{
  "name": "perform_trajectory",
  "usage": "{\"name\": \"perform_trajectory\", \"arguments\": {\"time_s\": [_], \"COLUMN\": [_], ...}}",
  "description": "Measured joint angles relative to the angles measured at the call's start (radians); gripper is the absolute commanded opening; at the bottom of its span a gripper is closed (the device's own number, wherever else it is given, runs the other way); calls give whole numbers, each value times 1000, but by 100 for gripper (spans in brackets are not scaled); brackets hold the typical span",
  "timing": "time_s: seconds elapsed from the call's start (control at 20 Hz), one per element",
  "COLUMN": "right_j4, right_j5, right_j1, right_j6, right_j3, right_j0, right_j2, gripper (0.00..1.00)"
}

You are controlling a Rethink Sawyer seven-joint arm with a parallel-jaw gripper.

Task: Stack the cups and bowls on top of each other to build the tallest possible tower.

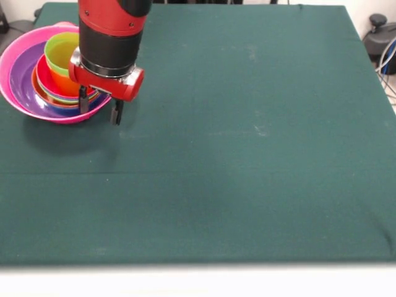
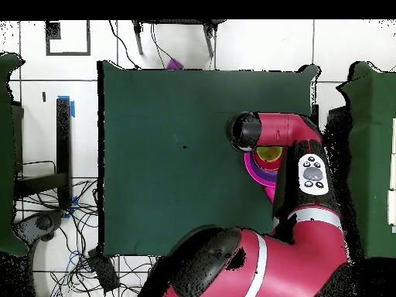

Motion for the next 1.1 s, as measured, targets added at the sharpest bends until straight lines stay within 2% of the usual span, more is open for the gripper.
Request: {"name": "perform_trajectory", "arguments": {"time_s": [0.45, 0.5, 1.1], "right_j4": [0, -1, -1], "right_j5": [0, 2, 6], "right_j1": [3, 3, -5], "right_j6": [0, 0, 0], "right_j3": [-1, -1, -1], "right_j0": [13, 18, 22], "right_j2": [-1, -5, -12], "gripper": [100, 0, 0]}}
